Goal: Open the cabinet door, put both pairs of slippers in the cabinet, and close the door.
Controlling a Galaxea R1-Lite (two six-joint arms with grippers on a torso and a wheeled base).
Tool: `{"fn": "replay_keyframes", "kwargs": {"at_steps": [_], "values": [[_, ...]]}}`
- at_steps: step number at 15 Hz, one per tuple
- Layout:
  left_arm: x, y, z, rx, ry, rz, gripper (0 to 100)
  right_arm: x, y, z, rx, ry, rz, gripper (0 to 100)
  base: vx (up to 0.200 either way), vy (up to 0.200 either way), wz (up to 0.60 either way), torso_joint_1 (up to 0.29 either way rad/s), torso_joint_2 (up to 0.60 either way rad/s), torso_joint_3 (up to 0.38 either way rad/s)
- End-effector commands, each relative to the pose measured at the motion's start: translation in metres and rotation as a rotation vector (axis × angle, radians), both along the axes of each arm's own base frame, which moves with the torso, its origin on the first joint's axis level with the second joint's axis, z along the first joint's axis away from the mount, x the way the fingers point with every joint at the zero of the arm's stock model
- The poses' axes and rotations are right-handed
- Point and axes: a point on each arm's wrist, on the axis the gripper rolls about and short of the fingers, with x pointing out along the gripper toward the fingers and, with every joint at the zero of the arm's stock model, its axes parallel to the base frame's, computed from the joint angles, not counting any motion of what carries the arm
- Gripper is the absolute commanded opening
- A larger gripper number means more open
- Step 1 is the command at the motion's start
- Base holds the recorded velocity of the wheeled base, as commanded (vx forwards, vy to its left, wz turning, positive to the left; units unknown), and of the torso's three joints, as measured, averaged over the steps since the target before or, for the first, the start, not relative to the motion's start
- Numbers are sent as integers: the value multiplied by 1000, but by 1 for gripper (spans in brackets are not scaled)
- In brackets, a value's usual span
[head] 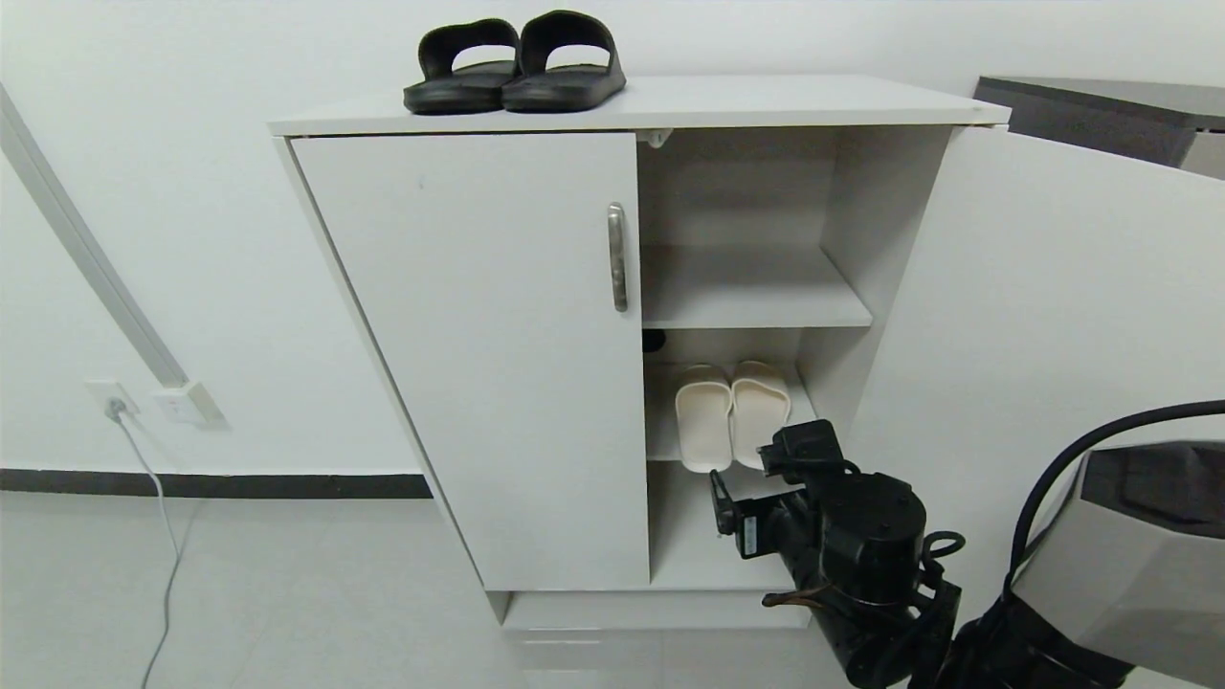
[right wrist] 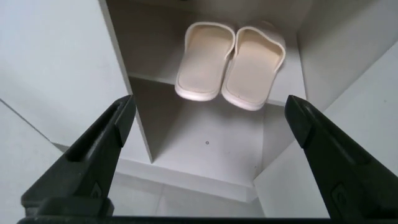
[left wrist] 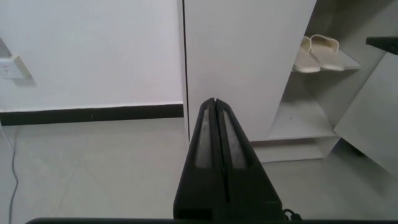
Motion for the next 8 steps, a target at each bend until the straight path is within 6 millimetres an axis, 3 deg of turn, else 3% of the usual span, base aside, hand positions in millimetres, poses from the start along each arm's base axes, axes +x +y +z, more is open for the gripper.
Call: {"fn": "replay_keyframes", "kwargs": {"at_steps": [1,8], "values": [[0,0,0,0,2,0,0,-1,0,-3,-8,8,3,100,0,200,0,2,-2,7],[0,0,0,0,2,1,0,-5,0,-3,-4,4,12,100,0,200,0,5,3,1]]}}
